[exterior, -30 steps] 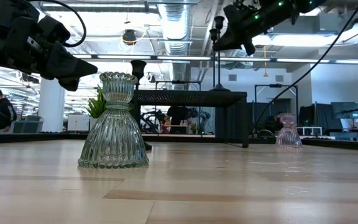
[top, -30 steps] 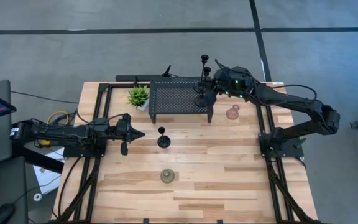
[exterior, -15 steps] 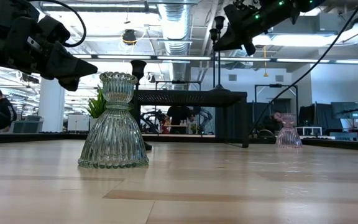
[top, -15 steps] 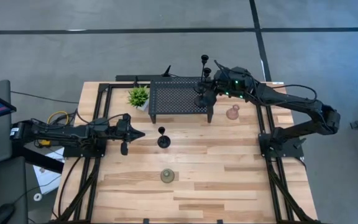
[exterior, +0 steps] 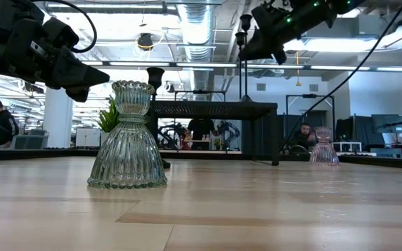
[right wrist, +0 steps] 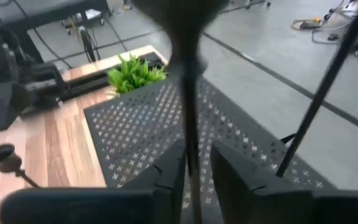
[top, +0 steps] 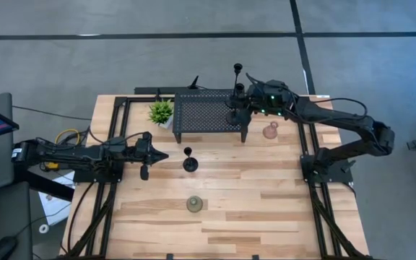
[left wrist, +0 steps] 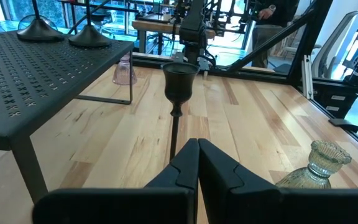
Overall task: Pick & Place candle stick holders
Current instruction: Align the black candle holder with the other black candle holder on the shelf, then put the pink glass candle holder on the shelf
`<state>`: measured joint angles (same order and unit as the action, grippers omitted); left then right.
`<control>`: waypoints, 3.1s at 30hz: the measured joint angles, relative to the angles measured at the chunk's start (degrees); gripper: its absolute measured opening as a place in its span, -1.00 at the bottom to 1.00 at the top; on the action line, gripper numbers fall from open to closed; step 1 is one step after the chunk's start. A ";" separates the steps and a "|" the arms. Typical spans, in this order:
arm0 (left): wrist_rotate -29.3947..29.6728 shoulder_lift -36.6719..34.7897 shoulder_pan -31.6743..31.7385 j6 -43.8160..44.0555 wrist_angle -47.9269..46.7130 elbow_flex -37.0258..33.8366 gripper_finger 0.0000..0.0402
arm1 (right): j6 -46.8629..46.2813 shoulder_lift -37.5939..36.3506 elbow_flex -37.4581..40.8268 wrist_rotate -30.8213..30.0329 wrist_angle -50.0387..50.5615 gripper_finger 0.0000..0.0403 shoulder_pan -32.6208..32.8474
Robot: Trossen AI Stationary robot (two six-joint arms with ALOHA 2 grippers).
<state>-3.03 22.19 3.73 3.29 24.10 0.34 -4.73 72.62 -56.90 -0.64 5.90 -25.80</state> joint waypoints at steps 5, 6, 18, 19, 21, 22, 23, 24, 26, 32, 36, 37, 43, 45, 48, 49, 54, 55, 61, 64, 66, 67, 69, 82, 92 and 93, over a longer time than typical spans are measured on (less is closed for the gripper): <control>-0.01 -0.02 0.00 0.00 0.00 0.00 -0.97 | 0.67 -0.17 -0.04 -0.04 -0.52 -0.36 -0.04; -0.01 -0.01 -0.02 0.00 0.00 0.00 -0.97 | 0.97 -0.25 -0.04 -0.04 -0.53 -0.29 -0.04; 0.00 0.00 0.00 0.00 0.00 0.00 -0.97 | 2.19 -11.01 -0.07 -0.22 8.32 0.21 -0.03; -0.02 0.00 -0.02 0.00 0.00 0.00 -0.97 | 1.85 -12.39 -0.07 -0.22 10.01 0.21 0.06; -0.02 0.00 -0.02 0.00 0.00 0.00 -0.97 | -0.14 -15.06 -0.07 -0.25 13.29 0.18 0.67; -0.01 0.00 0.00 0.00 -0.01 0.00 -0.97 | -1.48 -16.36 -0.07 -0.26 15.20 0.16 1.10; 0.00 -0.01 -0.01 0.00 -0.02 0.00 -0.97 | -2.98 -17.62 -0.07 -0.24 17.33 0.14 1.53; -0.01 0.00 0.00 0.00 0.00 0.00 -0.97 | -4.23 -18.83 -0.07 -0.24 19.55 0.11 2.11; -0.02 -0.01 -0.01 0.00 0.00 0.00 -0.97 | -6.54 -21.06 -0.09 -0.24 24.12 0.06 3.51; -0.02 -0.01 -0.02 0.00 -0.01 0.00 -0.97 | -14.70 -25.36 -0.09 -0.24 38.97 -0.12 9.44; 0.00 0.00 -0.02 0.00 0.00 0.00 -0.97 | -21.45 -26.01 0.33 -0.94 46.97 -0.25 14.83; -0.02 0.00 0.00 0.00 0.00 0.00 -0.97 | -23.38 -25.94 0.60 -1.40 48.65 -0.28 16.24; -0.02 0.00 0.00 0.00 0.00 0.00 -0.97 | -31.53 -25.37 4.40 -11.53 53.85 -0.45 24.13; -0.01 -0.01 -0.01 0.00 -0.01 0.00 -0.97 | -33.16 -25.40 6.69 -14.80 53.89 -0.49 26.13; -0.01 -0.01 -0.01 0.00 0.00 0.00 -0.97 | -34.31 -25.38 10.89 -18.03 53.85 -0.51 27.99; -0.02 -0.02 0.00 0.00 0.00 0.00 -0.97 | -34.34 -25.37 12.29 -18.79 53.69 -0.51 28.31; -0.02 -0.01 0.00 0.00 0.00 0.00 -0.97 | -39.58 -25.40 18.59 -22.50 53.46 -0.51 27.95; 0.00 -0.01 0.00 0.00 0.00 0.00 -0.97 | -41.46 -25.37 19.62 -23.27 53.45 -0.51 27.76; -0.02 -0.01 0.00 0.00 0.00 0.00 -0.97 | -42.96 -25.40 25.23 -25.67 47.52 -0.48 27.50; 0.00 -0.01 -0.01 0.00 0.00 0.00 -0.97 | -42.93 -25.37 27.57 -28.15 43.36 -0.38 27.06; -0.02 -0.01 -0.01 0.00 0.00 0.00 -0.97 | -42.91 -25.40 28.54 -29.13 40.74 -0.28 26.28; 0.00 0.00 -0.02 0.00 0.00 0.00 -0.97 | -42.91 -25.40 29.05 -29.61 39.95 -0.21 25.84; 0.00 -0.02 0.00 0.00 -0.02 0.00 -0.97 | -42.84 -25.37 29.64 -29.87 38.90 -0.08 24.63; -0.02 -0.01 -0.01 0.00 0.00 0.00 -0.97 | -41.57 -24.56 30.60 -32.64 28.75 0.37 14.73; 0.00 -0.02 -0.01 0.00 0.00 0.00 -0.97 | -39.87 -13.50 30.60 -33.21 24.84 0.37 8.47; 0.00 -0.02 -0.02 -0.02 0.00 0.00 -0.97 | -39.82 -12.40 30.60 -33.61 24.60 0.37 8.08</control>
<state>-3.03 22.17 3.71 3.27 24.10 0.34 -44.55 60.21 -26.30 -34.25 30.50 -17.72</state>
